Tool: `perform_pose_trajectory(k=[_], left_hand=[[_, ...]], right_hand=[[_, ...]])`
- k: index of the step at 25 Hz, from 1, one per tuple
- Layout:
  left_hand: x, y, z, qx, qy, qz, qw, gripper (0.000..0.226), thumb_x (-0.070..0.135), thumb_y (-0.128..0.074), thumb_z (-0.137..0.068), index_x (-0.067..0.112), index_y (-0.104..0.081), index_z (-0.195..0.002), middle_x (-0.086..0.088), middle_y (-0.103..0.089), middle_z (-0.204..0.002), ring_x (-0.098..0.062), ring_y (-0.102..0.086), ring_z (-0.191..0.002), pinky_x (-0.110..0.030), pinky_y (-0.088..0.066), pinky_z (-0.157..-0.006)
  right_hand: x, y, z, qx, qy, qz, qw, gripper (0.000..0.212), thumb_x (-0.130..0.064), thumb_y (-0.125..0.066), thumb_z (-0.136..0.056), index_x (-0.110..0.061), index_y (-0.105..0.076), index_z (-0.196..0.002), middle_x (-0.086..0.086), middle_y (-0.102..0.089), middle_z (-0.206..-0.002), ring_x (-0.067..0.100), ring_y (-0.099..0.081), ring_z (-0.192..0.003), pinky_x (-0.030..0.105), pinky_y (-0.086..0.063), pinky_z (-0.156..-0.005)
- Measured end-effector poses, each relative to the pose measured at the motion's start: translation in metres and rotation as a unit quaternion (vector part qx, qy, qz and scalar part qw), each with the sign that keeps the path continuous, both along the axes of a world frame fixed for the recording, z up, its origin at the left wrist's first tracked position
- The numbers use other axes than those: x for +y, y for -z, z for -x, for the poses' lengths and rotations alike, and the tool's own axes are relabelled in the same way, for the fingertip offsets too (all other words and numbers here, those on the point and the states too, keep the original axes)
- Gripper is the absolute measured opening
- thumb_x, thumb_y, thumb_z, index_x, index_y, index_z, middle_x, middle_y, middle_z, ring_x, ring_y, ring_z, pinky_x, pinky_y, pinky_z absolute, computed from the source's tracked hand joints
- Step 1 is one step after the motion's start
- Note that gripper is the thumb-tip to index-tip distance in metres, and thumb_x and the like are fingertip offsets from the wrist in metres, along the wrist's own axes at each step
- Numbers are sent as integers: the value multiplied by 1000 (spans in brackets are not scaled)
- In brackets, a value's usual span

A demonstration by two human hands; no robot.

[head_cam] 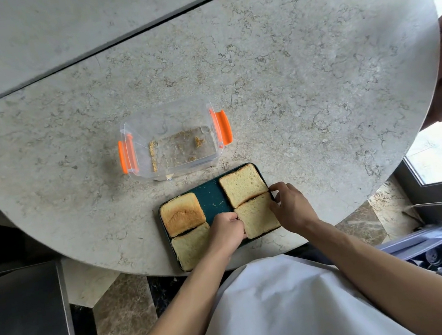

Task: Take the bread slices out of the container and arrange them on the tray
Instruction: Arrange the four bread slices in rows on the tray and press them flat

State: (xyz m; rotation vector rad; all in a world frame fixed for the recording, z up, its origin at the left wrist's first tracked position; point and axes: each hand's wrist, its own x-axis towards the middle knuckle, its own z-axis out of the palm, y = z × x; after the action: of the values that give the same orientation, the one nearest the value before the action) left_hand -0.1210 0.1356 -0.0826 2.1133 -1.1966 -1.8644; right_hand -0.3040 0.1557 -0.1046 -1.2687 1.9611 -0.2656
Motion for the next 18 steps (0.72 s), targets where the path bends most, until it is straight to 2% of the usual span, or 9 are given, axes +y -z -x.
perform_pose_trajectory(k=[2, 6, 9, 14, 18], left_hand=[[0, 0, 0, 10, -18, -7, 1000, 50, 2, -48, -92, 2, -47, -142, -18, -59, -133, -19, -69, -90, -41, -58, -91], [2, -1, -2, 21, -58, -8, 998, 46, 1, -48, -94, 2, -50, -139, -10, -65, -109, -21, -68, -95, -37, -59, -87], [2, -1, -2, 23, -113, 0, 993, 43, 1, -49, -95, 2, -50, -138, -6, -64, -102, -20, -67, -94, -34, -59, -83], [-10, 0, 4, -6, -95, 35, 995, 48, 7, -49, -92, 8, -50, -139, -8, -65, -119, -23, -64, -105, -45, -52, -99], [-29, 1, 9, -19, -87, 52, 995, 52, -1, -37, -92, 10, -48, -142, -11, -58, -134, -25, -58, -117, -45, -48, -103]], right_hand=[[-1, 1, 2, -1, 3, 0, 1000, 40, -19, -58, -95, -16, -53, -134, 11, -60, -122, 28, -63, -98, 36, -50, -82], [-1, 3, 4, -1, 1, 3, 1000, 39, -21, -58, -95, -17, -54, -133, 10, -61, -120, 25, -63, -97, 31, -47, -81], [-1, 3, 5, 2, -2, 3, 1000, 38, -24, -58, -96, -18, -55, -133, 9, -62, -117, 19, -58, -87, 29, -45, -78], [-1, 3, 5, 4, 2, 7, 1000, 36, -26, -57, -95, -17, -57, -130, 8, -63, -114, 15, -54, -82, 28, -44, -76], [-1, 2, 5, -1, 5, 4, 1000, 37, -29, -57, -94, -18, -57, -129, 7, -62, -114, 19, -58, -86, 31, -49, -79]])
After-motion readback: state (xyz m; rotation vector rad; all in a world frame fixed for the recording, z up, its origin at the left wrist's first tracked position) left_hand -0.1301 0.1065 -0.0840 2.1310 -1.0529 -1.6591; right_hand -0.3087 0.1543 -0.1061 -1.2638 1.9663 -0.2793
